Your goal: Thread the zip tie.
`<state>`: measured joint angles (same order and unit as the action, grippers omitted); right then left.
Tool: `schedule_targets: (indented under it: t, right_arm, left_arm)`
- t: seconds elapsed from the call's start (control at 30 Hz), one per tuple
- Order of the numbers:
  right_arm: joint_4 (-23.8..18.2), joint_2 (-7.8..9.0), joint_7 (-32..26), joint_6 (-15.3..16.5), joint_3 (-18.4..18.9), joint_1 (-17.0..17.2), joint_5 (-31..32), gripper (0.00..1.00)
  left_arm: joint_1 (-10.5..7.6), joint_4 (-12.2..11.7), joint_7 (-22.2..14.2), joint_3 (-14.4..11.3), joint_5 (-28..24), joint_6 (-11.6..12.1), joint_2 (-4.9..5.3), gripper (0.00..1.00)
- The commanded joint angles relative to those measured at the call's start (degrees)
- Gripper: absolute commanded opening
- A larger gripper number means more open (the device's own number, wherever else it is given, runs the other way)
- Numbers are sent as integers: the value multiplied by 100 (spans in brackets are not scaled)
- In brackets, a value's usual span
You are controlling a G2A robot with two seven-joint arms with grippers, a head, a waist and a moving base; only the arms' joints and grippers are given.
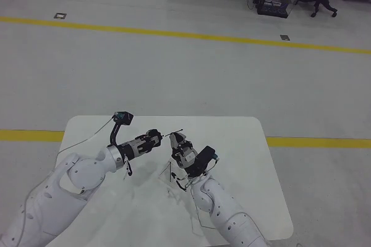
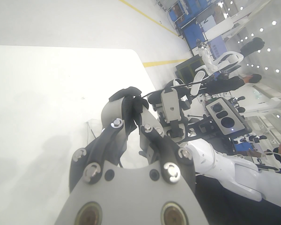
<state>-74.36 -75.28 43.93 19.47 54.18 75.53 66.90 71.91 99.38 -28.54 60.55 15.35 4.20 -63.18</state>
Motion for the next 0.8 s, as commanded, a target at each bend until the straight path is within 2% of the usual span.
schedule_targets:
  t: [0.0,0.47,0.77]
  right_arm:
    - [0,0,0,0,0,0,0,0]
    - [-77,3,-71,-59,36,31,35,0]
    - [22,9,380,1,146,59,348,0]
  left_arm:
    - [0,0,0,0,0,0,0,0]
    - [0,0,0,0,0,0,0,0]
    - [0,0,0,0,0,0,0,0]
